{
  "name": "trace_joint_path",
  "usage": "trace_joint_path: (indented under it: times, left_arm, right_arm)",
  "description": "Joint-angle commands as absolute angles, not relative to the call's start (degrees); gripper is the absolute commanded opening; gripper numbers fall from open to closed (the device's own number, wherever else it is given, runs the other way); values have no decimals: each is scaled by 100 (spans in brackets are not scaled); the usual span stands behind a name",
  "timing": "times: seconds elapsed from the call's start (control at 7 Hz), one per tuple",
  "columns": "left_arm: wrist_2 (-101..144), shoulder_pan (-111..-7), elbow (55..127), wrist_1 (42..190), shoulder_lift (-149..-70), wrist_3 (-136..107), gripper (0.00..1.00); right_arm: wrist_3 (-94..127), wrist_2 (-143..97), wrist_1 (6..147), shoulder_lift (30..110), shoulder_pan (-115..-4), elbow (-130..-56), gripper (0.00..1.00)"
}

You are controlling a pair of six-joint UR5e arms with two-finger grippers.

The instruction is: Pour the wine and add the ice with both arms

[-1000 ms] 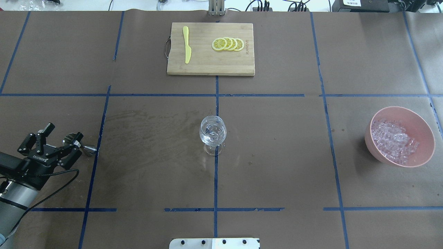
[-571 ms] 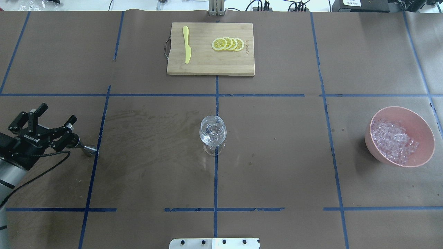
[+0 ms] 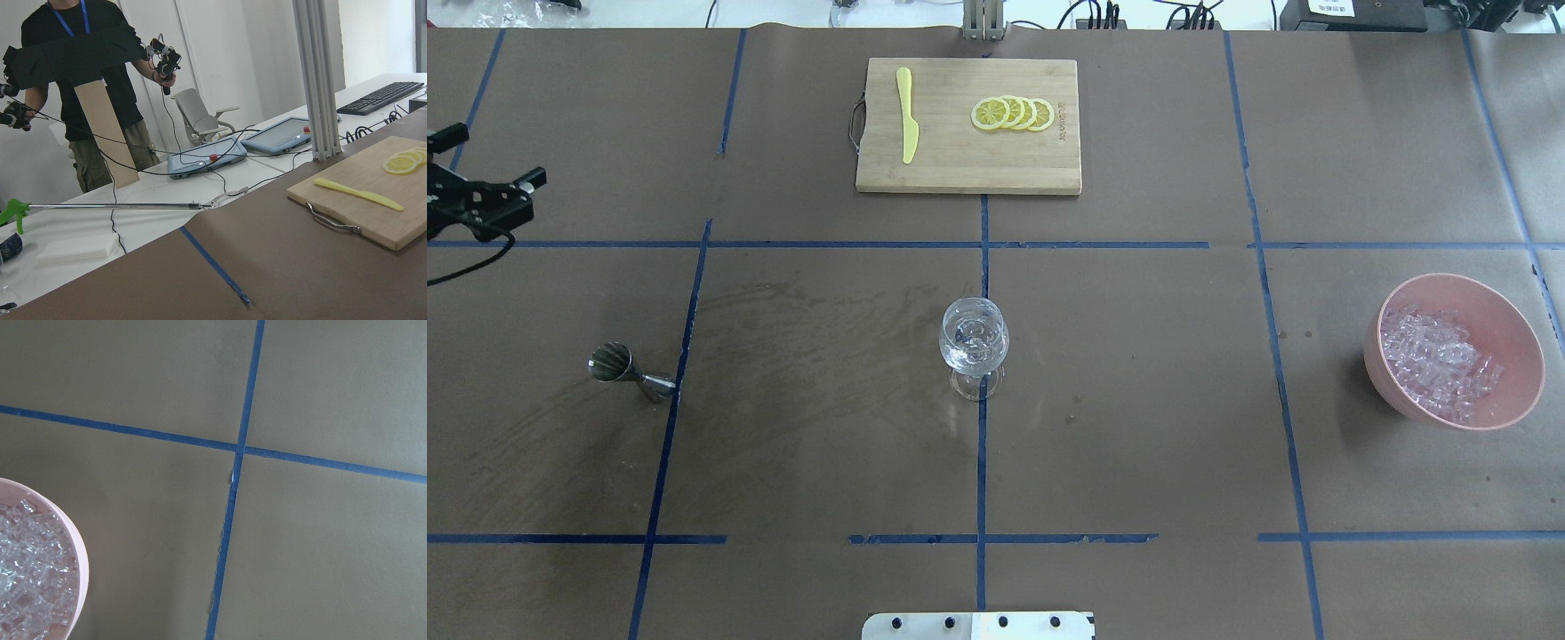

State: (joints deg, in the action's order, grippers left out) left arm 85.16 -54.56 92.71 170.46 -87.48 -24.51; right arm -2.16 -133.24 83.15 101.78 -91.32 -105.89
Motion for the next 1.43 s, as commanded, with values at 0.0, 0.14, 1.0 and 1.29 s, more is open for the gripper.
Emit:
trace_joint_path:
  times: [0.0, 0.14, 1.0, 1.29]
  left_arm:
    - [10422, -7022, 9448, 15039, -9286, -1423, 100]
    - [11329, -7797, 9640, 13750, -9525, -1258, 100]
    - [12368, -8946, 9730, 8589, -9565, 614, 100]
    - [13463, -9340, 9861, 9014, -8564, 668, 100]
  right_arm:
    - [-229, -13324, 8314, 10178, -9132, -10556, 100]
    - [-229, -13324, 8314, 10178, -9132, -10530, 100]
    - [-237, -13359, 8314, 10204, -9132, -10477, 100]
    - [-229, -13430, 8314, 10213, -9132, -10477, 100]
